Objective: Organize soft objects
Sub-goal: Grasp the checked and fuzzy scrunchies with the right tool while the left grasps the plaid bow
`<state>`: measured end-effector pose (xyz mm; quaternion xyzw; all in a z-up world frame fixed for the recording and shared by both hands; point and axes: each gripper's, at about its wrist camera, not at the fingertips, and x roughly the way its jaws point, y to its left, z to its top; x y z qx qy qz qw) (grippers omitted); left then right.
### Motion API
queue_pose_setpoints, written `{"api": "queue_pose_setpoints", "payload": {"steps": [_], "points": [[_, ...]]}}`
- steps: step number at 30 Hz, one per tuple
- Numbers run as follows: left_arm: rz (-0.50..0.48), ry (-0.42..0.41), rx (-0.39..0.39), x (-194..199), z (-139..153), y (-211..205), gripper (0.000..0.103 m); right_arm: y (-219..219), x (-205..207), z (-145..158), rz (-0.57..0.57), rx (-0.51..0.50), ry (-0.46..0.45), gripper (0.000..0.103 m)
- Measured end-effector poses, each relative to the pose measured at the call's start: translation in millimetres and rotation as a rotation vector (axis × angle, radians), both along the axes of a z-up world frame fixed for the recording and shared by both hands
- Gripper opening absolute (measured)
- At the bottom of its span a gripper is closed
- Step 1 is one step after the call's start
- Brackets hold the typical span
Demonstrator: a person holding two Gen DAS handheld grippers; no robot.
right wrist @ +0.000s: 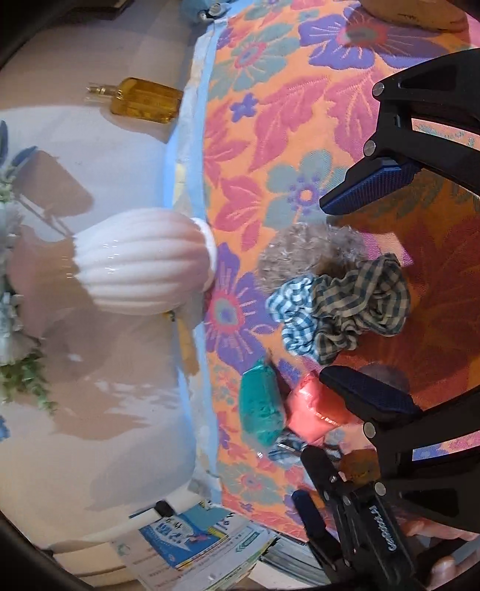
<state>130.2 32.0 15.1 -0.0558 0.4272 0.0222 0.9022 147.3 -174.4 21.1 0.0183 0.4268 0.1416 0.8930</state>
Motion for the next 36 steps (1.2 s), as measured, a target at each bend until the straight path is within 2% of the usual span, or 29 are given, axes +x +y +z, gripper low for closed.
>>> {"api": "queue_pose_setpoints", "payload": {"steps": [3,4,5,8,9,11,12,15,19,24,31,36], "points": [[0.0,0.009,0.008,2,-3,-1,0.076,-1,1,-1,-0.006,0.0,0.006,0.083],[-0.001,0.006,0.013,2,-4,-2,0.075,-1,3,-3,-0.006,-0.003,0.017,0.08],[-0.004,0.006,0.015,2,-4,-3,0.071,-1,4,-4,-0.004,-0.002,0.028,0.071],[-0.017,0.011,0.035,4,-7,-6,0.058,2,7,-7,0.009,-0.003,0.042,0.061],[-0.027,0.004,0.041,3,-6,-8,0.05,3,6,-6,0.019,-0.005,0.038,0.059],[-0.041,-0.005,0.058,2,-6,-11,0.041,4,5,-6,0.021,-0.006,0.032,0.053],[-0.049,-0.013,0.064,1,-5,-13,0.033,3,5,-5,0.022,0.002,0.031,0.052],[-0.063,-0.039,0.07,-2,-1,-15,0.019,0,5,-5,0.022,0.024,0.03,0.048],[-0.045,-0.071,0.064,-6,4,-11,0.016,0,4,-3,0.04,0.048,0.025,0.046],[0.001,-0.121,0.016,-14,13,1,0.014,-2,5,-2,0.043,0.056,0.025,0.046],[0.036,-0.167,0.02,-22,22,2,0.013,-4,1,0,0.031,0.058,0.008,0.046],[0.022,-0.186,0.047,-26,25,-5,0.013,-3,0,0,0.023,0.047,0.0,0.046]]}}
